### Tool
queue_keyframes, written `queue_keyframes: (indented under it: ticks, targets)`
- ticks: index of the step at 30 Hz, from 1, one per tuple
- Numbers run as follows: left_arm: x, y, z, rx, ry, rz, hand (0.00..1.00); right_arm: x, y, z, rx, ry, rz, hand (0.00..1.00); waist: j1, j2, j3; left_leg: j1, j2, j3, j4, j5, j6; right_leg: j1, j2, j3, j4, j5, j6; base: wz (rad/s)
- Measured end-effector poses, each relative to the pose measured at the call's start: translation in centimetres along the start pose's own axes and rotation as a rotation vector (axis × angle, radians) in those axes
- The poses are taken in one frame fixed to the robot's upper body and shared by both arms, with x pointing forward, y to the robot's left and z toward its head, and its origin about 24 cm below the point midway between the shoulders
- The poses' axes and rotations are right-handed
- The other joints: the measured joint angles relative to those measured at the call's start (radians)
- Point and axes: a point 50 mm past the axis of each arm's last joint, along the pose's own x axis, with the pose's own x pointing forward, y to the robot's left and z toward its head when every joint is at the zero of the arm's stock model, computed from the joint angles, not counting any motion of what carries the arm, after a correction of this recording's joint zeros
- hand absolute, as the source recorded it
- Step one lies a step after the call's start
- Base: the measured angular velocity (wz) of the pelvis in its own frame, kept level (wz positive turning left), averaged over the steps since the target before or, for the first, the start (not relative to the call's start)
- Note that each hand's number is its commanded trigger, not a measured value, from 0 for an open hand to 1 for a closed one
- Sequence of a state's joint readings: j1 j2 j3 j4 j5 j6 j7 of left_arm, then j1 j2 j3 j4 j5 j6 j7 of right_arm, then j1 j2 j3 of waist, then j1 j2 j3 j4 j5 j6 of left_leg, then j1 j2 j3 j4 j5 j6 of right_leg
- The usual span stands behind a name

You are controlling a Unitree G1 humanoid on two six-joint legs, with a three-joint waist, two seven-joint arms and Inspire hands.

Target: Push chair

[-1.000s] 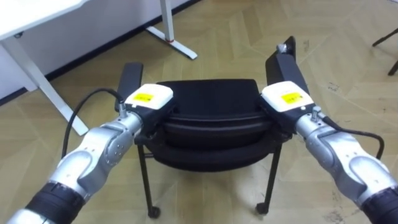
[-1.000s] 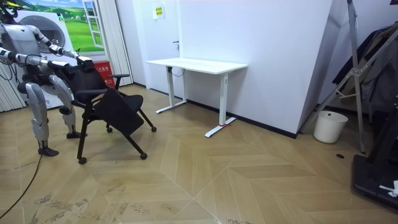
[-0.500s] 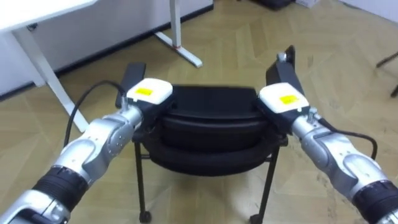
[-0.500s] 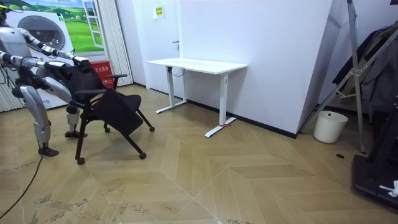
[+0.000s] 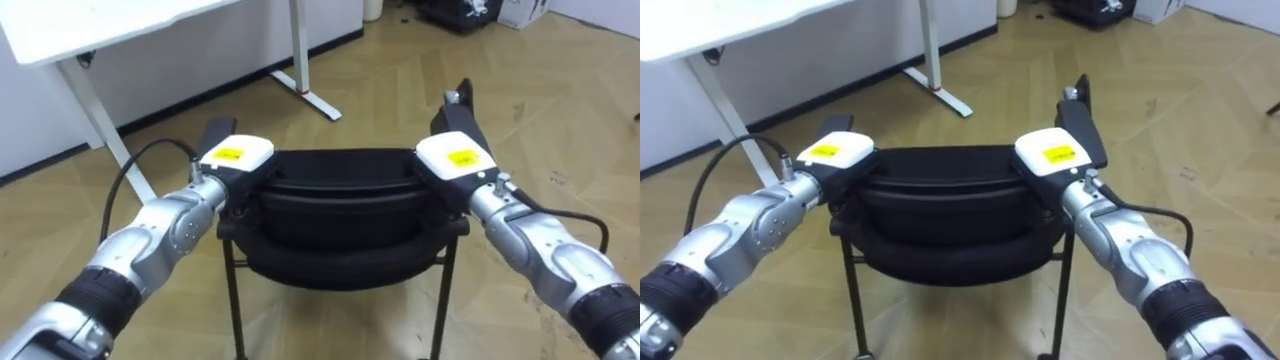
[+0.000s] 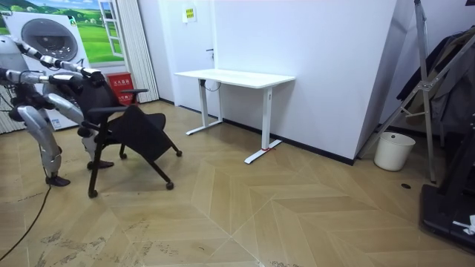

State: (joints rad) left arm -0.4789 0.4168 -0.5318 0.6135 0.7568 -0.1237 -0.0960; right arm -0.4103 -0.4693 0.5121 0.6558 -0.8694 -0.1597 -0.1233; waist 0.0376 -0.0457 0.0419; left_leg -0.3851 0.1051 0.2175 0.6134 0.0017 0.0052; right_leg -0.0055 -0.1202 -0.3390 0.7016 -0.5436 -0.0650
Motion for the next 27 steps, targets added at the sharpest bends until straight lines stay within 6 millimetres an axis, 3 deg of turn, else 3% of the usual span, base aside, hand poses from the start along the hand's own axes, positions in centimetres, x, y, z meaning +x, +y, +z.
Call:
queue_keyframes:
  ticks: [2, 3, 4, 6, 7, 8, 9, 10, 11, 12, 13, 14, 16, 17, 19, 20, 21, 22, 23, 24, 26, 27]
  targets:
    - [0.0, 0.4, 0.0, 0.007, -0.005, 0.012, 1.0, 0.0, -0.1, 0.0, 0.006, 0.001, -0.011, 1.0, 0.006, -0.002, -0.0019, 0.017, -0.001, 0.001, -0.007, -0.062, 0.0, 0.002, -0.002, 0.012, 0.0, -0.012, 0.007, -0.23]
    - [0.0, 0.6, 0.0, 0.014, -0.009, 0.018, 1.0, 0.0, -0.1, 0.0, 0.009, 0.003, -0.014, 1.0, 0.017, -0.01, -0.0053, 0.028, -0.012, 0.0, -0.013, -0.101, 0.011, 0.002, -0.009, 0.027, 0.0, -0.016, 0.014, -0.29]
    - [0.0, 0.7, 0.0, 0.018, -0.011, 0.018, 1.0, 0.0, -0.1, 0.0, 0.011, 0.004, -0.013, 1.0, 0.021, -0.017, -0.0087, 0.032, -0.019, 0.001, -0.014, -0.114, 0.022, 0.002, -0.015, 0.033, 0.001, -0.016, 0.016, -0.25]
    - [-0.1, 1.2, -0.1, 0.031, -0.026, 0.033, 1.0, 0.1, -0.3, 0.0, 0.022, 0.005, -0.022, 1.0, 0.024, -0.043, -0.0134, 0.037, -0.053, 0.007, 0.014, -0.172, 0.043, 0.01, -0.055, 0.029, 0.024, -0.021, 0.046, -0.12]
    - [-0.1, 1.4, -0.2, 0.034, -0.026, 0.039, 1.0, 0.2, -0.5, 0.0, 0.022, 0.007, -0.026, 1.0, 0.027, -0.045, -0.015, 0.035, -0.066, 0.006, 0.027, -0.191, 0.046, 0.004, -0.068, 0.025, 0.045, -0.023, 0.053, -0.26]
    - [-0.1, 1.8, -0.4, 0.034, -0.021, 0.057, 1.0, 0.6, -1.1, 0.1, 0.015, 0.005, -0.036, 1.0, 0.035, -0.055, -0.015, 0.027, -0.091, -0.013, 0.049, -0.219, 0.053, -0.035, -0.1, 0.006, 0.159, -0.006, 0.08, -0.35]
    - [-0.1, 2.0, -0.6, 0.032, -0.016, 0.069, 1.0, 1.0, -1.5, 0.2, 0.012, 0.006, -0.044, 1.0, 0.037, -0.044, -0.0065, 0.023, -0.11, -0.044, 0.076, -0.237, 0.06, -0.095, -0.124, 0.013, 0.297, 0.078, 0.075, -0.29]
    - [0.0, 2.1, -0.6, 0.033, -0.013, 0.067, 1.0, 1.1, -1.4, 0.3, 0.017, 0.009, -0.042, 1.0, 0.037, -0.04, -0.0062, 0.026, -0.112, -0.063, 0.082, -0.244, 0.059, -0.126, -0.127, 0.021, 0.35, 0.128, 0.073, 0.0]
    - [0.0, 2.0, -0.7, 0.038, -0.01, 0.062, 1.0, 1.2, -1.0, 0.5, 0.031, 0.013, -0.031, 1.0, 0.035, -0.034, -0.0009, 0.038, -0.117, -0.104, 0.082, -0.256, 0.061, -0.178, -0.129, 0.043, 0.435, 0.244, 0.068, 0.17]
    - [-0.1, 2.1, -0.8, 0.054, -0.011, 0.063, 1.0, 1.2, -0.8, 0.7, 0.038, 0.009, -0.027, 1.0, 0.036, -0.02, -0.0066, 0.046, -0.118, -0.146, 0.081, -0.264, 0.058, -0.227, -0.121, 0.051, 0.495, 0.329, 0.07, 0.15]
    - [-0.2, 2.3, -0.9, 0.062, -0.013, 0.067, 1.0, 1.4, -0.8, 1.0, 0.044, 0.005, -0.032, 1.0, 0.042, -0.021, -0.0047, 0.046, -0.118, -0.162, 0.08, -0.269, 0.055, -0.255, -0.118, 0.053, 0.514, 0.33, 0.079, -0.03]
    - [-0.2, 2.8, -1.3, 0.077, -0.007, 0.073, 1.0, 1.7, -0.9, 1.4, 0.051, 0.002, -0.045, 1.0, 0.049, -0.017, 0.0018, 0.048, -0.118, -0.189, 0.08, -0.276, 0.048, -0.304, -0.111, 0.046, 0.516, 0.305, 0.094, -0.11]
    - [-0.3, 3.2, -1.8, 0.08, 0.011, 0.081, 1.0, 2.2, -1.4, 2.0, 0.041, -0.007, -0.057, 1.0, 0.049, 0.002, 0.0118, 0.053, -0.118, -0.238, 0.081, -0.284, 0.037, -0.372, -0.09, 0.029, 0.453, 0.266, 0.092, 0.11]
    - [-0.3, 3.0, -2.0, 0.073, 0.018, 0.082, 1.0, 2.4, -1.7, 2.1, 0.03, -0.009, -0.065, 1.0, 0.048, 0.013, 0.0164, 0.058, -0.118, -0.268, 0.078, -0.289, 0.028, -0.402, -0.076, 0.037, 0.357, 0.259, 0.09, 0.51]
    - [-0.2, 2.7, -2.0, 0.067, 0.021, 0.081, 1.0, 2.3, -1.5, 2.2, 0.024, -0.008, -0.066, 1.0, 0.044, 0.014, 0.018, 0.072, -0.118, -0.291, 0.075, -0.3, 0.01, -0.4, -0.081, 0.05, 0.147, 0.266, 0.096, 0.56]
    - [-0.2, 2.3, -2.1, 0.057, 0.025, 0.078, 1.0, 2.3, -1.3, 2.3, 0.018, -0.013, -0.065, 1.0, 0.042, 0.012, 0.0175, 0.084, -0.118, -0.303, 0.082, -0.317, -0.004, -0.385, -0.081, 0.094, 0.012, 0.275, 0.106, 0.53]
    - [-0.3, 2.1, -2.3, 0.048, 0.032, 0.075, 1.0, 2.3, -1.3, 2.4, 0.012, -0.021, -0.068, 1.0, 0.043, 0.002, 0.0148, 0.086, -0.116, -0.315, 0.103, -0.339, -0.025, -0.378, -0.083, 0.11, -0.008, 0.31, 0.116, 0.52]
    - [-0.3, 2.0, -2.5, 0.044, 0.038, 0.074, 1.0, 2.3, -1.3, 2.4, 0.009, -0.022, -0.069, 1.0, 0.044, -0.002, 0.005, 0.08, -0.112, -0.319, 0.12, -0.349, -0.033, -0.379, -0.079, 0.101, 0.004, 0.31, 0.1, 0.51]
    - [-0.3, 2.0, -2.5, 0.033, 0.039, 0.081, 1.0, 2.4, -1.7, 2.2, -0.002, -0.022, -0.075, 1.0, 0.043, 0.017, 0.001, 0.078, -0.081, -0.313, 0.172, -0.37, -0.043, -0.379, -0.079, 0.056, 0.028, 0.29, 0.065, 0.24]
    - [-0.3, 2.0, -2.5, 0.022, 0.039, 0.087, 1.0, 2.6, -2.0, 2.2, -0.009, -0.021, -0.08, 1.0, 0.053, 0.026, 0.0021, 0.086, -0.044, -0.282, 0.206, -0.389, -0.053, -0.374, -0.082, 0.026, 0.053, 0.275, 0.039, 0.15]
    - [-0.2, 2.3, -2.4, 0.025, 0.038, 0.096, 1.0, 2.8, -2.3, 2.1, -0.009, -0.016, -0.082, 1.0, 0.051, 0.024, 0.0017, 0.099, -0.009, -0.257, 0.2, -0.425, -0.077, -0.363, -0.091, -0.02, 0.068, 0.258, 0.014, 0.28]
    - [-0.1, 2.8, -2.4, 0.032, 0.039, 0.106, 1.0, 3.0, -2.7, 2.0, -0.01, -0.018, -0.085, 1.0, 0.051, 0.012, 0.0032, 0.098, 0.012, -0.232, 0.189, -0.426, -0.079, -0.369, -0.091, -0.023, 0.076, 0.248, 0.012, 0.4]
